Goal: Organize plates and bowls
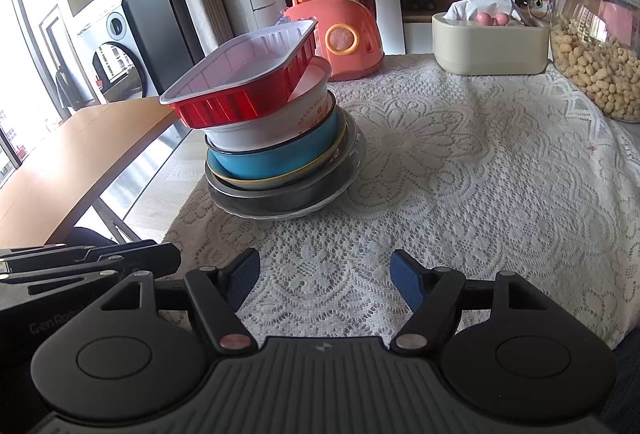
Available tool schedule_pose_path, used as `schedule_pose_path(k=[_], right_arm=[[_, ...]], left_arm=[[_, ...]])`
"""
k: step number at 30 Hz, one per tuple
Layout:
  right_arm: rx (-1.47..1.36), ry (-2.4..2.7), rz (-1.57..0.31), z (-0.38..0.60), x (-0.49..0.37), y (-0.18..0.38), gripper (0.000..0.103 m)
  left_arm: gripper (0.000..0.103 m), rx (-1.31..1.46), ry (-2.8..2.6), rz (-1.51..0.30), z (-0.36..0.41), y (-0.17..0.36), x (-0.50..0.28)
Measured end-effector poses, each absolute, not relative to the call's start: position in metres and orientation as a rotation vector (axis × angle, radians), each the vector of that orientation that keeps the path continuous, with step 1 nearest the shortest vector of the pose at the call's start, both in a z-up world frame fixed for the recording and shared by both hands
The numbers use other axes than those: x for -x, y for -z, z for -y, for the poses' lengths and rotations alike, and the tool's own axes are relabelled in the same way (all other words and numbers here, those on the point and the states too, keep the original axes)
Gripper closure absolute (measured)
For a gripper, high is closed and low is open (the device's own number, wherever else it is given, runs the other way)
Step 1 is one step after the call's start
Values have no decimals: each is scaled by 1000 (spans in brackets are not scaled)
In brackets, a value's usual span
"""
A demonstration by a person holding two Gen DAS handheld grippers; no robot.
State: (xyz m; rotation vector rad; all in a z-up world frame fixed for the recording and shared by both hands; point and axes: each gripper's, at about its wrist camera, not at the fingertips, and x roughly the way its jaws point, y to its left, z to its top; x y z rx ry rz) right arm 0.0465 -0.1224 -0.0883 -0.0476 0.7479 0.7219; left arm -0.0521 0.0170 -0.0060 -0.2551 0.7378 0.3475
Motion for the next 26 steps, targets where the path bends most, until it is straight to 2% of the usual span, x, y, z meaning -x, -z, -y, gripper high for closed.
schedule_pose_path(k=[26], right_arm=[[48, -747, -742, 122, -53, 86, 30]], left_arm=[[85, 282, -387, -773, -34, 2, 44]])
